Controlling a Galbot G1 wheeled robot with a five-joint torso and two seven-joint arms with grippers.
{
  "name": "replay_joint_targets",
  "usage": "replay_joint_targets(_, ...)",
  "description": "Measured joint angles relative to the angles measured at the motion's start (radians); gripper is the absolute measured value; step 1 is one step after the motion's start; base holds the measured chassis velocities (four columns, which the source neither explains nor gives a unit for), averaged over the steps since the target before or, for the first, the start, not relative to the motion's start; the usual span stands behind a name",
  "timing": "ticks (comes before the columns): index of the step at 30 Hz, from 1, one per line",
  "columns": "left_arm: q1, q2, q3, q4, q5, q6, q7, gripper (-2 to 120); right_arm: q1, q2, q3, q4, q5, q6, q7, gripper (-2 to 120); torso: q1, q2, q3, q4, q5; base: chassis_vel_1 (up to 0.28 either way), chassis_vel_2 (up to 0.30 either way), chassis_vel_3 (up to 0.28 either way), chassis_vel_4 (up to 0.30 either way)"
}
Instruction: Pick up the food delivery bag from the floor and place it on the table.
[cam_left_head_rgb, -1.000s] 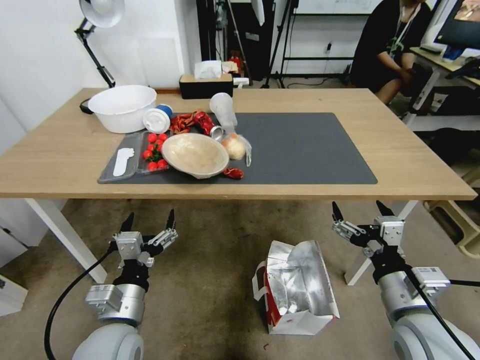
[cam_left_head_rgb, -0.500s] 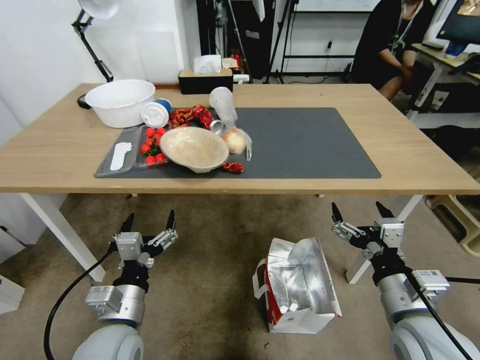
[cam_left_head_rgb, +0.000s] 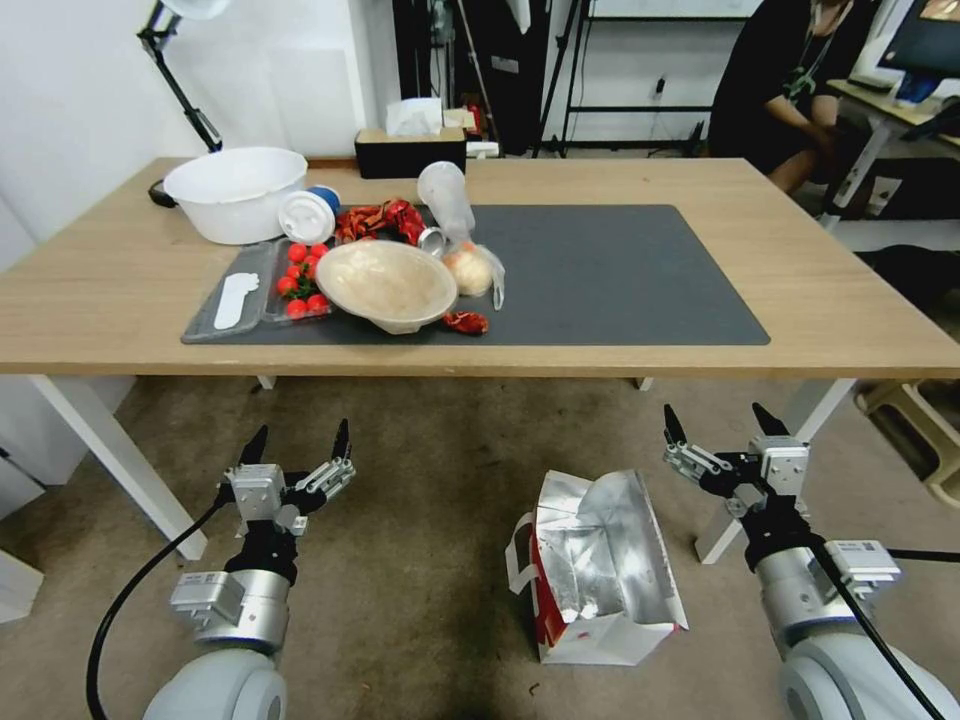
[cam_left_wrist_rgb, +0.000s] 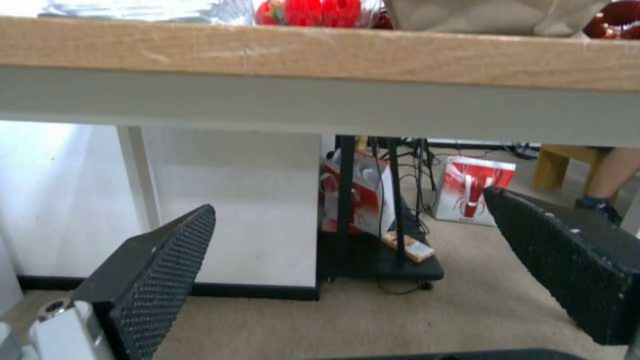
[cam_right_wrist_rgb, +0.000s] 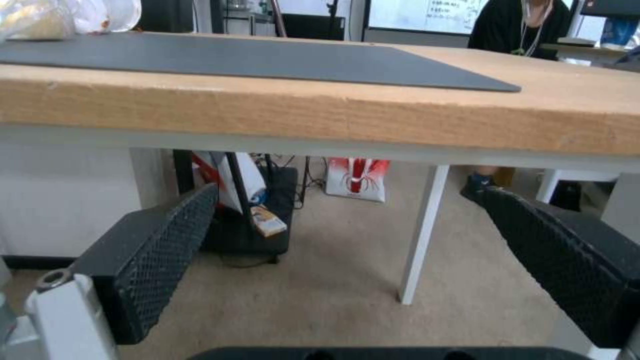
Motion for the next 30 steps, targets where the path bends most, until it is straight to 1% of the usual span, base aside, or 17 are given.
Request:
replay_joint_targets(4, 0.0, 0.0, 0.0, 0.0, 0.0, 0.0, 0.0, 100, 0.0, 0.0, 0.0, 0.0, 0.0, 0.001, 0.0, 100, -0.005, -0.012, -0.007, 0.0, 0.0, 0.0, 0.0, 0.0, 0.0)
replay_joint_targets(6, 0.0, 0.0, 0.0, 0.0, 0.0, 0.0, 0.0, 100, 0.0, 0.0, 0.0, 0.0, 0.0, 0.001, 0.0, 100, -0.01, -0.025, -0.015, 0.0, 0.0, 0.0, 0.0, 0.0, 0.0)
replay_joint_targets(10, 0.0, -0.001, 0.0, 0.0, 0.0, 0.0, 0.0, 100, 0.001, 0.0, -0.001, -0.001, 0.0, 0.001, 0.0, 100, -0.015, -0.037, -0.023, 0.0, 0.0, 0.0, 0.0, 0.0, 0.0)
replay_joint_targets(18, -0.001, -0.002, 0.0, 0.002, 0.001, -0.001, 0.0, 100, 0.004, 0.0, -0.002, -0.004, 0.0, 0.001, 0.0, 100, -0.028, -0.073, -0.045, 0.0, 0.0, 0.0, 0.0, 0.0, 0.0)
replay_joint_targets(22, -0.001, -0.002, 0.0, 0.003, 0.001, -0.001, 0.0, 100, 0.005, -0.001, -0.002, -0.005, 0.0, 0.001, 0.0, 100, -0.03, -0.079, -0.049, 0.0, -0.0001, 0.0, 0.0, 0.0, 0.0)
replay_joint_targets(24, -0.002, -0.003, 0.001, 0.003, 0.001, -0.001, 0.0, 100, 0.005, -0.002, -0.001, -0.005, 0.001, 0.001, 0.001, 100, -0.037, -0.099, -0.062, 0.0, 0.0, 0.0, 0.0, 0.0, 0.0)
replay_joint_targets(30, -0.003, -0.002, 0.0, 0.003, 0.001, -0.001, 0.0, 100, 0.007, -0.002, -0.001, -0.005, 0.001, 0.001, 0.001, 100, -0.045, -0.12, -0.075, 0.0, 0.0, 0.0, 0.0, 0.0, 0.0)
